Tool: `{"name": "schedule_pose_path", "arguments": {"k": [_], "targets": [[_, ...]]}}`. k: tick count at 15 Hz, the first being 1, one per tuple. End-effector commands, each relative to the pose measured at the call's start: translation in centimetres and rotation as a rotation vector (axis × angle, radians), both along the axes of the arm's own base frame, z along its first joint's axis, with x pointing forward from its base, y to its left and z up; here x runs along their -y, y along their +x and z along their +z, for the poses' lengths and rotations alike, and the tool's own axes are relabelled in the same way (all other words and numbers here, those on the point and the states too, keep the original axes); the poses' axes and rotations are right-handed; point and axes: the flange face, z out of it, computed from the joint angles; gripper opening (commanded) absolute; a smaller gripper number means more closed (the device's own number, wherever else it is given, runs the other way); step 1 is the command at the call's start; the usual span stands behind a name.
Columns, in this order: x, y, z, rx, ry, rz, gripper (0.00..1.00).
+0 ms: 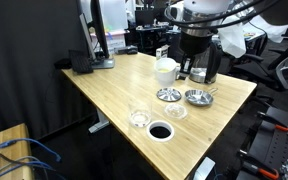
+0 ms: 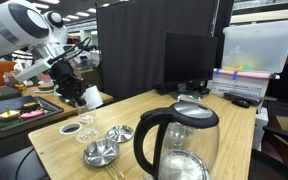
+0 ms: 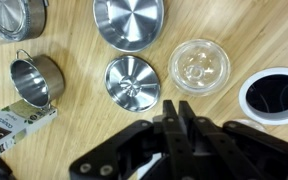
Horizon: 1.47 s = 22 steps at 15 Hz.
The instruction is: Pour the contents of the white cup into the glass cup
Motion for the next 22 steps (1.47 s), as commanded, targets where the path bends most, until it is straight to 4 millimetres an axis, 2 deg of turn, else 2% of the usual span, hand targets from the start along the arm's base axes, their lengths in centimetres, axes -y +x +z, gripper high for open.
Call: {"name": "schedule_pose_path", "arguments": {"k": [1,5,8,11,12,14,21,22], "targets": [[-2.2,0.9,0.1,-0.063,-0.122,0.108,0.02],[-5.1,2.0,0.4,-0.065,-0.248,0.221,0.02],[-6.3,3.1,0.4,-0.056,-0.368,0.248,0.02],[-6.6,3.9,-0.4,-0.051,-0.455,0.24,0.02],[-6.2,3.2,-0.1,-0.054,-0.401,0.247,0.09],[-6.4,3.5,-0.6,-0.063,-0.424,0.244,0.09],[-6.5,3.6,-0.6,-0.063,-0.429,0.243,0.09],[-6.5,3.6,-0.6,-0.063,-0.429,0.243,0.02]]}}
